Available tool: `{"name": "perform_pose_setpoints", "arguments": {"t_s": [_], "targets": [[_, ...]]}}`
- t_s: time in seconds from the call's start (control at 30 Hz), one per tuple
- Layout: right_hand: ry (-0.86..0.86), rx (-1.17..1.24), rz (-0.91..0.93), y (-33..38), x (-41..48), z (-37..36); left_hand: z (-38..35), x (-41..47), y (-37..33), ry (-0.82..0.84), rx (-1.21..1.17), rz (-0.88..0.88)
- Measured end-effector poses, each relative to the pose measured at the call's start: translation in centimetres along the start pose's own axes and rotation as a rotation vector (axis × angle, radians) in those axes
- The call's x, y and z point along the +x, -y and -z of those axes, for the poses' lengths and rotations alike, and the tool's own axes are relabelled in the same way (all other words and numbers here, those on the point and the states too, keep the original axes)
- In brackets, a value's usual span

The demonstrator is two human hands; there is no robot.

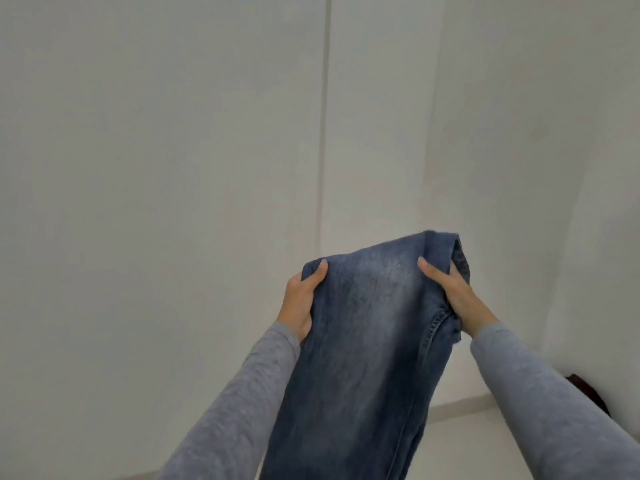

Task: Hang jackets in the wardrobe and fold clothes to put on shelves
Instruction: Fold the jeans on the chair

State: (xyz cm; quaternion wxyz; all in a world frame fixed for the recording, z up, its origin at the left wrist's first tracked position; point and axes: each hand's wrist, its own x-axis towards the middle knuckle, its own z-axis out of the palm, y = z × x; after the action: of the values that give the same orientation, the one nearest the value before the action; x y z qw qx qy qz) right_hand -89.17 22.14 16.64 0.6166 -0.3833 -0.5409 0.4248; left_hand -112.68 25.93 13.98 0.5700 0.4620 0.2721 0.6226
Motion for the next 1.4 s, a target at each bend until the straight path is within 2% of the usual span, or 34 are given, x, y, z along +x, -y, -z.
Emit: {"name": "perform_pose_setpoints", "arguments": {"t_s": [0.13, 0.27, 0.37, 0.47, 0.57, 0.67, 0.7, 0.8, 0.9, 1.1, 1.2, 1.4], "targets": [[0.023, 0.008, -0.404, -5.2, -2.3, 0.3, -1.6, 0.9, 0.9, -0.098, 0.098, 0.01], [0.022, 0.075, -0.494, -8.0, -3.7, -1.0, -0.1, 1.1, 2.5, -0.19, 0.134, 0.021], [0.073, 0.327, -0.407, -8.4, -3.2, -2.0, 1.9, 1.5, 1.3, -0.247, 0.046, -0.004], [0.004, 0.539, -0.273, -8.9, -2.3, -3.2, 3.0, 1.3, -0.3, -0.237, 0.038, -0.069], [-0.094, 0.289, -0.215, -10.7, -2.2, -4.8, 3.9, 0.6, -0.1, -0.158, 0.118, -0.056], [-0.364, 0.08, -0.109, -13.1, -3.6, -4.9, 4.3, -0.2, 1.1, -0.127, 0.215, -0.011], [-0.403, 0.039, -0.072, -13.7, -4.2, -4.7, 4.1, -0.3, 1.6, -0.12, 0.248, -0.003], [-0.325, -0.134, -0.099, -15.1, -4.8, -4.4, 3.3, -0.5, 2.5, -0.099, 0.256, -0.001], [-0.367, -0.29, -0.169, -15.7, -3.8, -3.8, 2.4, -0.3, 2.2, -0.094, 0.244, -0.028], [-0.544, -0.371, -0.148, -14.8, -1.7, -4.1, 1.5, -0.1, 1.6, -0.067, 0.229, -0.087], [-0.562, -0.359, -0.141, -14.7, -0.8, -4.1, 1.4, -0.3, 1.8, -0.058, 0.241, -0.102], [-0.606, -0.228, 0.008, -11.8, -0.1, -2.4, 3.5, 0.2, 0.2, -0.225, 0.292, -0.124]]}}
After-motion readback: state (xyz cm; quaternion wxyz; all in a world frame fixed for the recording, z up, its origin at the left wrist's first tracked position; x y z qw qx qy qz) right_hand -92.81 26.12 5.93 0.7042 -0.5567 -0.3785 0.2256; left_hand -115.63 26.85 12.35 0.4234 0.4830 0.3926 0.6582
